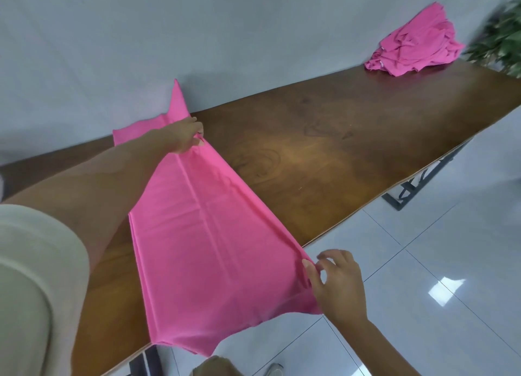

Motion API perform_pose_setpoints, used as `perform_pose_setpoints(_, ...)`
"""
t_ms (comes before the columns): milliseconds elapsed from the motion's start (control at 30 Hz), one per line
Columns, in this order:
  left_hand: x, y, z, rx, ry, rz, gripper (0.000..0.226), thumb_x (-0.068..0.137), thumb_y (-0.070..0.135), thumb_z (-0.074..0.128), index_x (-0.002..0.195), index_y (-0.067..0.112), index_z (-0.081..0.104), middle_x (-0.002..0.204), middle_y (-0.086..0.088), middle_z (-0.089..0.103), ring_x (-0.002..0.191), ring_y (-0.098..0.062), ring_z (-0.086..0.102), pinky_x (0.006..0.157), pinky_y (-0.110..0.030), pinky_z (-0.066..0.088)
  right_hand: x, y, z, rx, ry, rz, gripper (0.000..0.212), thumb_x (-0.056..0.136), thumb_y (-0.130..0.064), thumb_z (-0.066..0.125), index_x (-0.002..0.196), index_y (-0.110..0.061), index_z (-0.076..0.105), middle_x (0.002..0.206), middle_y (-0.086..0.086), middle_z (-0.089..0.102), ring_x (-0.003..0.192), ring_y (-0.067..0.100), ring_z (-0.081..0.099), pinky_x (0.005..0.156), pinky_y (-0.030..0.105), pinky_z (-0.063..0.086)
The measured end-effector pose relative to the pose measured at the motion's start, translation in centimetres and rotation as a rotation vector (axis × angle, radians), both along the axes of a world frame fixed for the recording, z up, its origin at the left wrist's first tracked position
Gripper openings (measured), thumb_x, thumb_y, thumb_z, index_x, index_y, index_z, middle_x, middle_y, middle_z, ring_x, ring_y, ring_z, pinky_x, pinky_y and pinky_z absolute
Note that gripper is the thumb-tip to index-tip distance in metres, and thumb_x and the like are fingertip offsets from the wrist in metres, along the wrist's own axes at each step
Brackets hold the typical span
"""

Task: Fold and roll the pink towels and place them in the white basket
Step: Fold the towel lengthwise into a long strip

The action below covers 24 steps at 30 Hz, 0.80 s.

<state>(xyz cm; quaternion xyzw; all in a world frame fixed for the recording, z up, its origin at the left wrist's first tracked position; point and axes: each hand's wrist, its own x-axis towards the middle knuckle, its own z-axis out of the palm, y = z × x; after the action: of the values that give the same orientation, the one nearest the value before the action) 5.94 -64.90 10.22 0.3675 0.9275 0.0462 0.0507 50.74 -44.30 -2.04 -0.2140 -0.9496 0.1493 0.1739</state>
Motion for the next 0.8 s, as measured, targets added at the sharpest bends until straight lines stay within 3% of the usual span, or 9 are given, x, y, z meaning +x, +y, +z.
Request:
perform_pose_setpoints(200,0.2,-1.1,1.4,0.081,-0.003,-0.045,0.019,0.099,0.012,0.061,0.107,-0.005,0.06,0.113,-0.021,0.053,0.107,-0.036,0.053,0.092,-0.04,0.04,1.8,-3.4,0.7,-0.308,-0.139,-0.137,0.028,0.102,-0.05,0.039,0.091,-0.025,0.046,0.073,-0.01,0.057,0.067,0.009,0.055,0.057,0.029,0.045)
perform_pose_setpoints(333,0.5,-1.9,2.8,0.104,0.004,-0.074,0.018,0.1,0.015,0.061,0.104,-0.003,0.06,0.115,-0.022,0.055,0.106,-0.036,0.053,0.092,-0.042,0.042,2.2,-5.3,2.3,-0.372,-0.133,-0.307,0.017,0.106,-0.041,0.032,0.104,-0.026,0.039,0.066,-0.002,0.059,0.06,0.016,0.057,0.056,0.034,0.044)
perform_pose_setpoints(433,0.4,-3.2,4.0,0.115,0.001,-0.091,0.023,0.101,0.015,0.06,0.105,-0.008,0.062,0.113,-0.025,0.057,0.107,-0.038,0.055,0.094,-0.043,0.043,2.7,-6.5,4.1,-0.268,-0.105,-0.303,0.025,0.106,-0.045,0.03,0.114,-0.025,0.044,0.062,-0.003,0.056,0.058,0.017,0.055,0.06,0.034,0.045)
perform_pose_setpoints(500,0.4,-4.5,4.7,0.122,0.017,-0.112,0.023,0.099,0.015,0.062,0.105,-0.007,0.067,0.119,-0.027,0.058,0.119,-0.041,0.053,0.1,-0.044,0.043,3.2,-7.5,4.9,-0.153,-0.125,-0.291,0.034,0.104,-0.049,0.03,0.115,-0.023,0.049,0.058,-0.006,0.052,0.056,0.019,0.055,0.059,0.033,0.044)
perform_pose_setpoints(600,0.1,-6.7,5.4,0.145,0.086,-0.122,0.018,0.095,0.017,0.07,0.1,0.0,0.075,0.137,-0.027,0.054,0.143,-0.039,0.037,0.111,-0.048,0.039,4.3,-9.7,5.4,0.086,0.025,-0.232,0.045,0.104,-0.051,0.031,0.1,-0.017,0.06,0.049,-0.013,0.037,0.04,0.019,0.046,0.045,0.026,0.036)
perform_pose_setpoints(700,0.6,-8.9,5.8,0.142,0.046,-0.123,0.019,0.096,0.018,0.067,0.103,0.001,0.071,0.13,-0.023,0.055,0.123,-0.039,0.052,0.105,-0.049,0.044,5.2,-12.7,5.2,0.263,0.121,-0.161,0.045,0.1,-0.049,0.037,0.086,-0.016,0.064,0.046,-0.007,0.04,0.033,0.02,0.04,0.038,0.025,0.033)
perform_pose_setpoints(800,0.8,-11.3,5.6,0.154,0.031,-0.12,0.018,0.099,0.015,0.063,0.105,-0.002,0.066,0.118,-0.022,0.053,0.107,-0.038,0.055,0.099,-0.047,0.047,5.7,-16.4,5.2,0.361,0.196,-0.118,0.043,0.099,-0.044,0.041,0.079,-0.017,0.068,0.044,-0.002,0.043,0.035,0.022,0.038,0.039,0.026,0.033)
